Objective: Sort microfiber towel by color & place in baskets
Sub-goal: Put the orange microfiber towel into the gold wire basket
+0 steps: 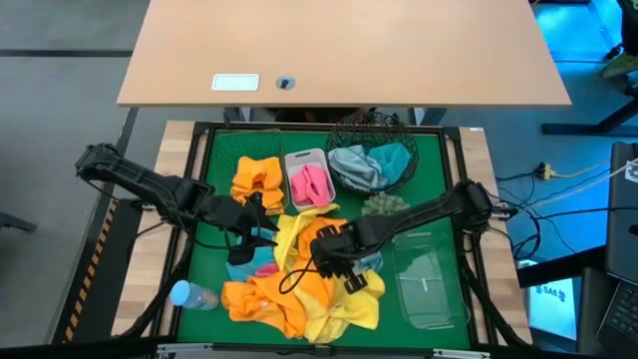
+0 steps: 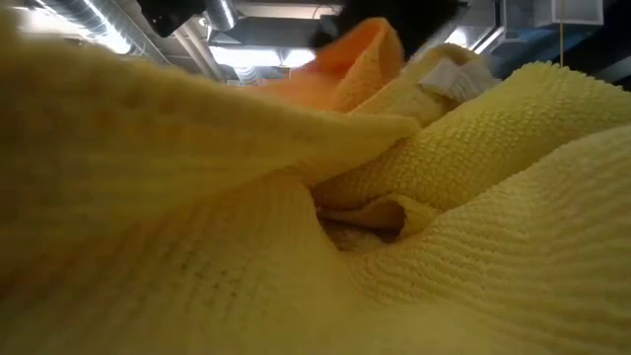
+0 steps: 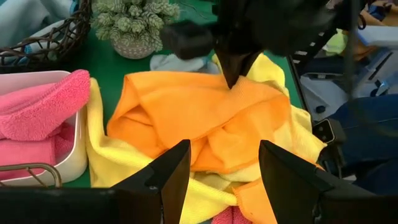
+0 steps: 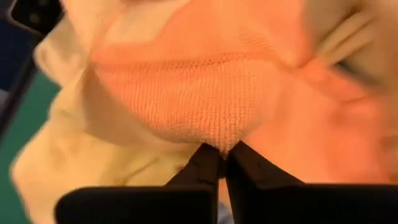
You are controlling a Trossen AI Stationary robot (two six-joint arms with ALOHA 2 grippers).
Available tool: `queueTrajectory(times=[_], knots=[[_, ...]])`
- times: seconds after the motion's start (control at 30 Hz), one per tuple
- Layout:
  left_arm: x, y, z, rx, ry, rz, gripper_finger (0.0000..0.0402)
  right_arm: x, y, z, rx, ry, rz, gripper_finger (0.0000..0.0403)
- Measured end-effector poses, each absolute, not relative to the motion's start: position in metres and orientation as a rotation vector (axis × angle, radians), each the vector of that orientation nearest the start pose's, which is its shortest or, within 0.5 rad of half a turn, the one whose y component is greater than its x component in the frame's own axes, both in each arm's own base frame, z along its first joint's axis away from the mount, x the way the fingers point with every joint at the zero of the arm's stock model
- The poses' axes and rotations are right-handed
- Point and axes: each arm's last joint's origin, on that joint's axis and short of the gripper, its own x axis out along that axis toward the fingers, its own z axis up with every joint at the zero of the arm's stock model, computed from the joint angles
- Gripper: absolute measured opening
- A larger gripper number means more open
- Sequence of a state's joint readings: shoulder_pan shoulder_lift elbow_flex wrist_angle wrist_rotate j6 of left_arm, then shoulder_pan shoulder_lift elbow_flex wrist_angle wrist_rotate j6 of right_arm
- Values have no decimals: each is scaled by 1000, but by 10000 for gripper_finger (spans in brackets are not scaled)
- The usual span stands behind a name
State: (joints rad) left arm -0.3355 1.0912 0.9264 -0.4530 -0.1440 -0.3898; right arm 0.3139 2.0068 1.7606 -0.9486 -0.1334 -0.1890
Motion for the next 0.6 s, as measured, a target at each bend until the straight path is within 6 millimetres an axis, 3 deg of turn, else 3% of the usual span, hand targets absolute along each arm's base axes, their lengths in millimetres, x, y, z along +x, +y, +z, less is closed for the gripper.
queueTrajectory(times=[0.23,0.47,0.6], knots=[[200,-65,318,-252,547,-83,183,416,113,315,-351,948,428,14],[171,-55,342,-289,418,-110,183,437,66,376,-307,641,261,5],[155,-50,352,-307,355,-127,183,448,36,399,-284,448,179,8]])
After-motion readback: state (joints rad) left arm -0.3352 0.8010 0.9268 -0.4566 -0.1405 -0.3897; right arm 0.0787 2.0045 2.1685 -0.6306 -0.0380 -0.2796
